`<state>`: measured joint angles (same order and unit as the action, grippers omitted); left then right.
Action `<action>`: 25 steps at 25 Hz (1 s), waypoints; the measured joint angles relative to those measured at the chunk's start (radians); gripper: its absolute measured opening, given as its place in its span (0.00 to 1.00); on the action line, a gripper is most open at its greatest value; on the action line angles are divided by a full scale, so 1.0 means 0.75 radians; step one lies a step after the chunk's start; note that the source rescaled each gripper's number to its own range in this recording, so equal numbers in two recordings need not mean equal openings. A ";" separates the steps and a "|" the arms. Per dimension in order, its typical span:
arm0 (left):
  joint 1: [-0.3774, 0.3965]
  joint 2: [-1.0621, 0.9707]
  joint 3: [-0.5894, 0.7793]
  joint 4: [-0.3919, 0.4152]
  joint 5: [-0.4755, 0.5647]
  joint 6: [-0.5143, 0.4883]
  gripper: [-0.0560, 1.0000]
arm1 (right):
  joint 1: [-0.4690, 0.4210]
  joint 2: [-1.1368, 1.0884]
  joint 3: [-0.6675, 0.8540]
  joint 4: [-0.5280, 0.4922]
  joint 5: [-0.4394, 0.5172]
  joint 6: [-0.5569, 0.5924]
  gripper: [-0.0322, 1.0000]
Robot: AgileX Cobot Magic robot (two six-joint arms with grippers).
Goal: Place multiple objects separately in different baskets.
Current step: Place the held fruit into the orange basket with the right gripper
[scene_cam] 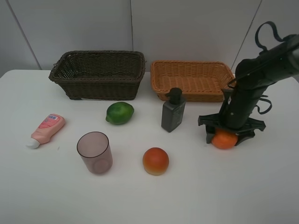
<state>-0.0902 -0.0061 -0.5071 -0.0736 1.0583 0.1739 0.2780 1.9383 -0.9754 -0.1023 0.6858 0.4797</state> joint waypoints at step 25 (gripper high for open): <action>0.000 0.000 0.000 0.000 0.000 0.000 1.00 | 0.000 -0.105 -0.364 -0.049 0.481 -0.177 0.62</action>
<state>-0.0902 -0.0061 -0.5071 -0.0736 1.0583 0.1739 0.2780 1.8599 -1.2483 -0.1392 1.0462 0.3468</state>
